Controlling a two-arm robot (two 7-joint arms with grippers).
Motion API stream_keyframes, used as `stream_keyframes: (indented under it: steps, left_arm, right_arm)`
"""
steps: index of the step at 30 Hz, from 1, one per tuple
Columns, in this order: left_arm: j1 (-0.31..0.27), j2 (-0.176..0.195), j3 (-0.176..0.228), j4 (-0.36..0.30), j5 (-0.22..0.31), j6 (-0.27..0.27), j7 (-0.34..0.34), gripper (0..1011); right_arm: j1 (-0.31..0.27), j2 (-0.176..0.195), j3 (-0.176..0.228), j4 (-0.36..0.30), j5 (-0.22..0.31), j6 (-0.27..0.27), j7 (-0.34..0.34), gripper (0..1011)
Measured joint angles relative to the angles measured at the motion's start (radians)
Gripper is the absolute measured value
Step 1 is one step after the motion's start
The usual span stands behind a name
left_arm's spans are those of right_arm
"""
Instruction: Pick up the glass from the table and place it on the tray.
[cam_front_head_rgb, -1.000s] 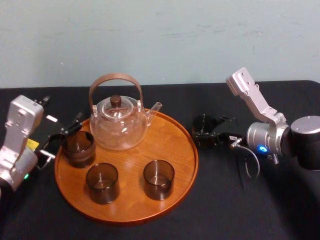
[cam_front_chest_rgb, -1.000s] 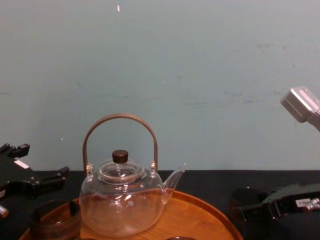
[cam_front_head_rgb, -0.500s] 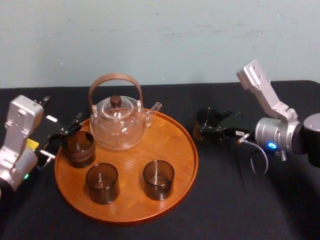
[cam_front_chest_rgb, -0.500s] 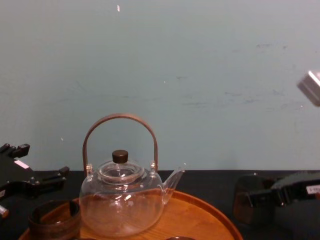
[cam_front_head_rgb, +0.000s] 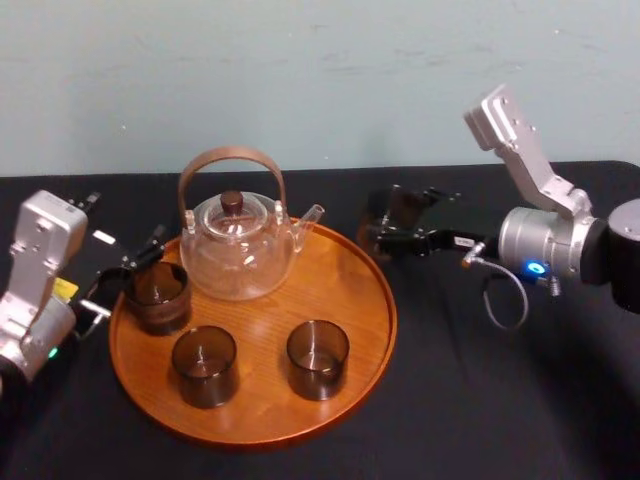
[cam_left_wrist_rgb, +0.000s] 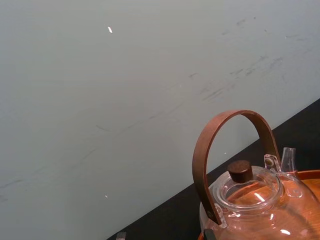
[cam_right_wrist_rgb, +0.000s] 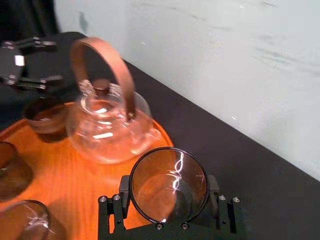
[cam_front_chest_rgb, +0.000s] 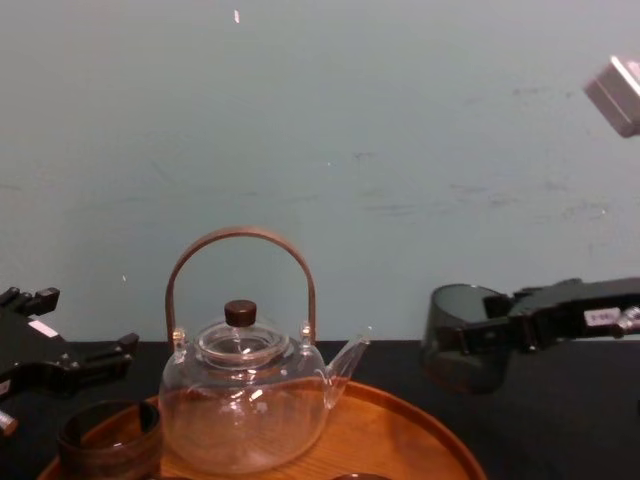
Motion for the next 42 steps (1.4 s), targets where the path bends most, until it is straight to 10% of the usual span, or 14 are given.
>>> stream_keyframes:
  steps: [20,42]
  left_arm:
    - [0.0,0.0,0.0,0.0,0.0,0.0,0.0,1001]
    - [0.0,0.0,0.0,0.0,0.0,0.0,0.0,1001]
  right_arm:
    - [0.074,-0.056,-0.129,0.085,-0.012,-0.054,0.05,903]
    - [0.087,-0.094,-0.163,0.206,-0.067,-0.119,0.062,902]
